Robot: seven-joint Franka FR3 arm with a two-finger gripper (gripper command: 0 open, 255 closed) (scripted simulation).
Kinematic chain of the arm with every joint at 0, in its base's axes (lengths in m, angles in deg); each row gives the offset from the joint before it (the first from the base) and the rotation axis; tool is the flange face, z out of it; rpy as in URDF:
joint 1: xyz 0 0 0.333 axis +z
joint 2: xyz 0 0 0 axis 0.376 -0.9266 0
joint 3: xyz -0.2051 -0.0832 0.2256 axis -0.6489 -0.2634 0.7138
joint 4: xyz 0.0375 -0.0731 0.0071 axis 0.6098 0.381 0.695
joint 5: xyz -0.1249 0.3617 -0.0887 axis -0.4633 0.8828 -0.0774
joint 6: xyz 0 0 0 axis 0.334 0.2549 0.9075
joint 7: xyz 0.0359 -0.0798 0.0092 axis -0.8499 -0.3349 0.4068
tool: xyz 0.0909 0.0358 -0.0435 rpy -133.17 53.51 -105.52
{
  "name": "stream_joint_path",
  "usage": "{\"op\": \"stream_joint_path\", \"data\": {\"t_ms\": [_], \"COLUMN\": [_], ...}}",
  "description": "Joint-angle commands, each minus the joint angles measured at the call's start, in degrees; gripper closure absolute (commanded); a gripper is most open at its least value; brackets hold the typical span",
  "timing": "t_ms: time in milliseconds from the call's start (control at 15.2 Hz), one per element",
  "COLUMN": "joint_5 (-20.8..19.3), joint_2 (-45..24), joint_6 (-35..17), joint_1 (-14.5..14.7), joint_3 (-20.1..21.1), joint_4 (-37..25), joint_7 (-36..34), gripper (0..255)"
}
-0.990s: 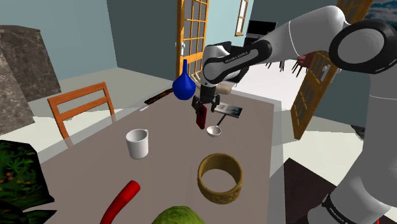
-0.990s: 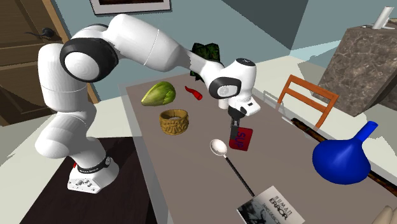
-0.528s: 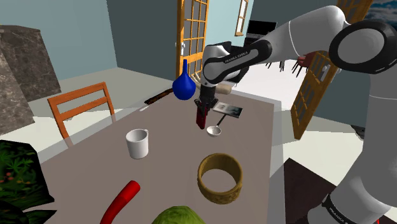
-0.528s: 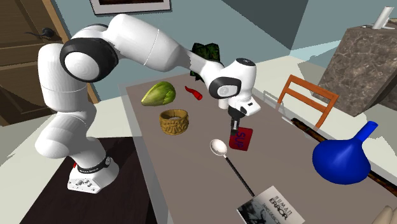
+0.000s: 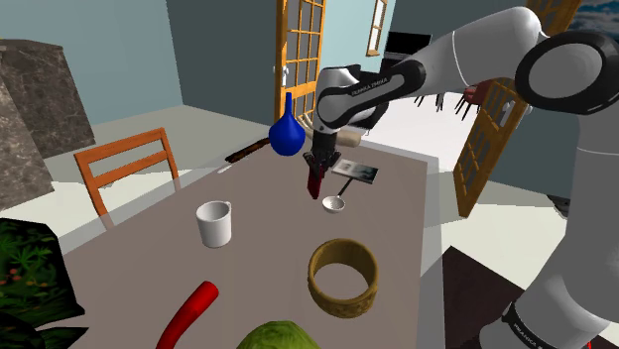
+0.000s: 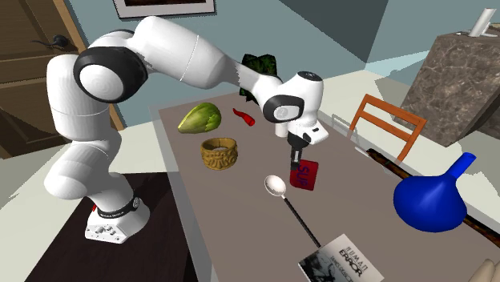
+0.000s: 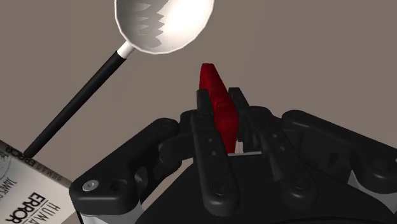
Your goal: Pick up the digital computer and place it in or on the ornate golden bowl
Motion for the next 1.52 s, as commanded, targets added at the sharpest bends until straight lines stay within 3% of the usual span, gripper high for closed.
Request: {"op": "stream_joint_path", "data": {"t_ms": [0, 1452], "joint_5": [0.1, 0.6], "joint_2": [0.5, 4.6], "joint_6": [1.2, 16.6], "joint_1": [0.0, 0.0], "joint_3": [0.1, 0.3], "joint_4": [-0.7, -12.0], "joint_7": [0.0, 0.4], "gripper": [255, 255]}}
